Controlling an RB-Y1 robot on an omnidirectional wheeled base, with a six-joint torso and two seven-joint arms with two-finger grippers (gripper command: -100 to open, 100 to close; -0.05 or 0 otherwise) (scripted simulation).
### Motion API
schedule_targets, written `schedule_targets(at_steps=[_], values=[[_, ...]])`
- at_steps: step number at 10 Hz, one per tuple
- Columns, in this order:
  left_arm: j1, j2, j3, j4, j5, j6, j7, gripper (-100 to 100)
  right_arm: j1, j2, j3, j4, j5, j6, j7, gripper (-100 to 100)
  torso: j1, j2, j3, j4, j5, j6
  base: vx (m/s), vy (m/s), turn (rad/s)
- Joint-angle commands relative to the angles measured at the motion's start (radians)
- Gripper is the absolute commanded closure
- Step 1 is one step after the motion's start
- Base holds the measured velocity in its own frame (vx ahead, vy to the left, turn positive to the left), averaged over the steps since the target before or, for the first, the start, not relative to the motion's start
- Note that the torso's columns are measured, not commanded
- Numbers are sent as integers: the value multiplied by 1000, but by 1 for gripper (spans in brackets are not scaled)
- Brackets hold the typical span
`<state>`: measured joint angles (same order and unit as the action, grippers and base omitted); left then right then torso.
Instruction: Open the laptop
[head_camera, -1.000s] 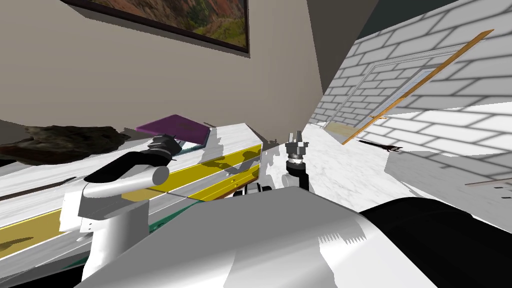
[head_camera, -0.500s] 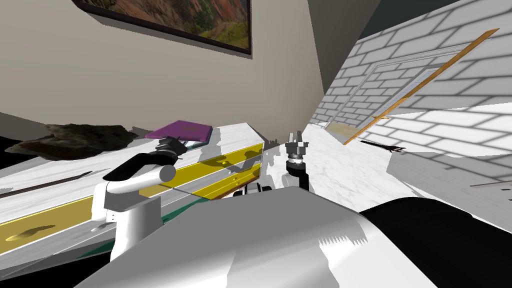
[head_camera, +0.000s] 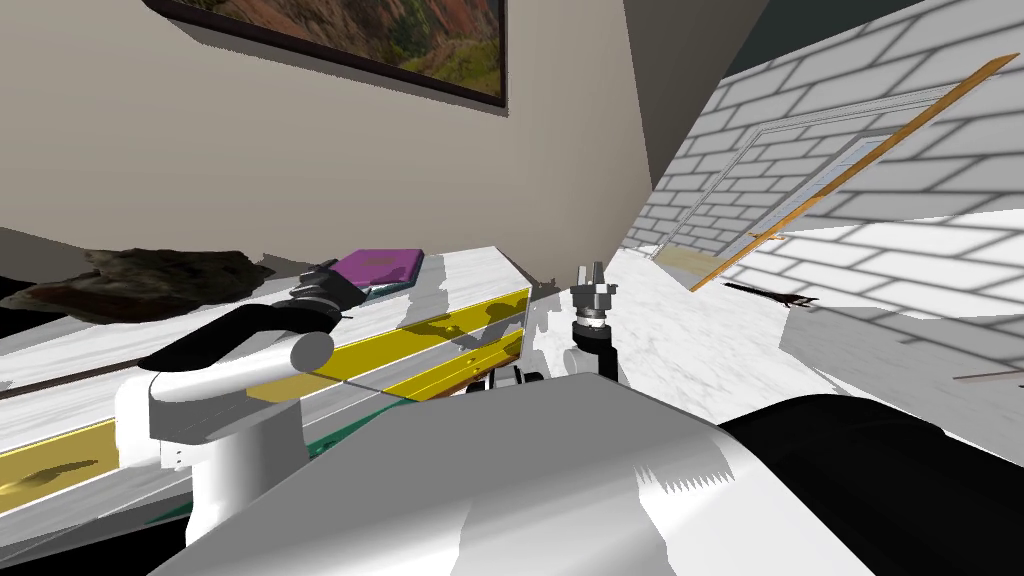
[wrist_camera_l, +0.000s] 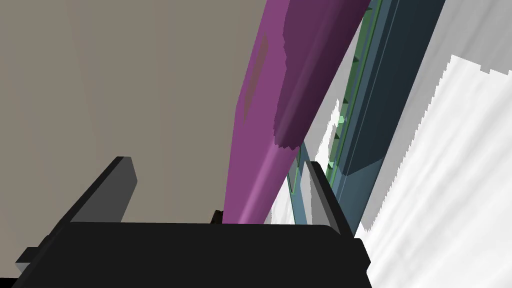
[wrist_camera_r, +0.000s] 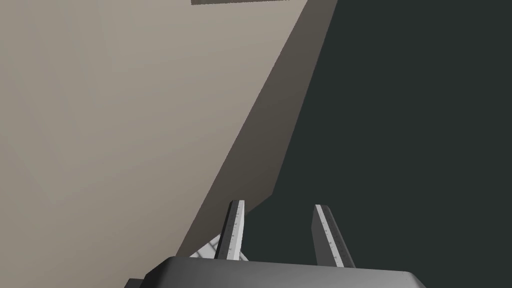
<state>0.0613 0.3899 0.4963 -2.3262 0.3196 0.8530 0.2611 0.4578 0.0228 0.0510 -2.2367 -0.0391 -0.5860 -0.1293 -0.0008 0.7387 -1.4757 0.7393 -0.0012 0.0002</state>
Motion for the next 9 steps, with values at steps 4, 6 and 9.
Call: schedule_targets(at_steps=[4, 6, 9], values=[[17, 33, 50, -146, 39, 138, 43, -100, 0, 0, 0, 0, 0, 0, 0, 0, 0, 1, 1, 0, 0, 0, 51, 11, 12], [19, 30, 47, -134, 38, 129, 39, 0, 0, 0, 0, 0, 0, 0, 0, 0, 0, 1, 1, 0, 0, 0, 11, 3, 2], [21, 28, 45, -131, 38, 132, 39, 0, 0, 0, 0, 0, 0, 0, 0, 0, -1, 1, 1, 0, 0, 0, 0, 0, 0]])
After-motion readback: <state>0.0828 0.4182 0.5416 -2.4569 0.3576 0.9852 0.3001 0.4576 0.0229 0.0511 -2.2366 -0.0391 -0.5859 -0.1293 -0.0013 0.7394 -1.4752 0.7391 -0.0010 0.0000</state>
